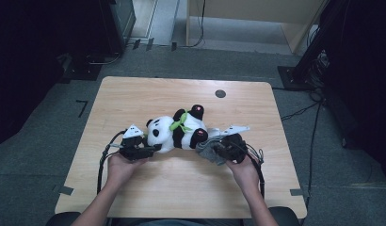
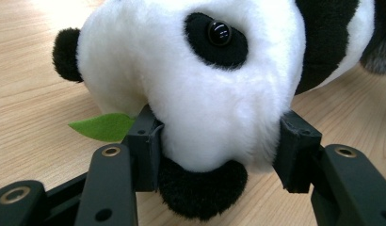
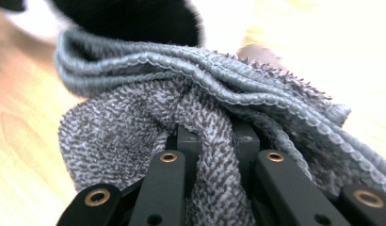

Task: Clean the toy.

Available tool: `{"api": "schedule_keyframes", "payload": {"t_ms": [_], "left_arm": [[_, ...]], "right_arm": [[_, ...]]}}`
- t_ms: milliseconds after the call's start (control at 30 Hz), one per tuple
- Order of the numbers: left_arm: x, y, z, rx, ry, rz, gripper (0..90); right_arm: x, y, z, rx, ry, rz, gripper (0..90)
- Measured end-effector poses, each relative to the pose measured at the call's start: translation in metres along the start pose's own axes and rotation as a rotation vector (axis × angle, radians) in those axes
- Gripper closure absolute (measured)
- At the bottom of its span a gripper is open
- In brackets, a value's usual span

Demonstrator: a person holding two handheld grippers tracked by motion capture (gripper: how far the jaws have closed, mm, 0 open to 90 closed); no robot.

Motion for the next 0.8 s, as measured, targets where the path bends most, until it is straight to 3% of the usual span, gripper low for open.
{"api": "schedule_keyframes", "payload": {"t_ms": [67,267,333,800], "left_arm": [[-0.001,0.000,0.000,0.002,-0.006,0.012,44.6],[-0.001,-0.001,0.001,0.003,0.009,-0.005,44.0],[-0.001,-0.001,0.001,0.005,0.008,-0.005,43.7],[-0.001,0.000,0.001,0.010,0.002,0.002,42.3]], "right_arm": [[0.007,0.003,0.003,0.025,0.008,-0.029,80.1],[0.035,0.011,0.011,0.071,-0.055,-0.060,80.0],[0.045,0.013,0.015,0.101,-0.050,-0.083,79.7],[0.112,0.013,0.018,0.111,-0.138,-0.175,79.4]]}}
Point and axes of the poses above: each handheld gripper's, and its own axes: z roughly backward along the jaws, y roughly out of its top, x roughly to its right, the point moved 7 cm from there along -z, roughly forward along the jaws, and after that the axes turned 6 degrees about -x, right-handed, at the moved point
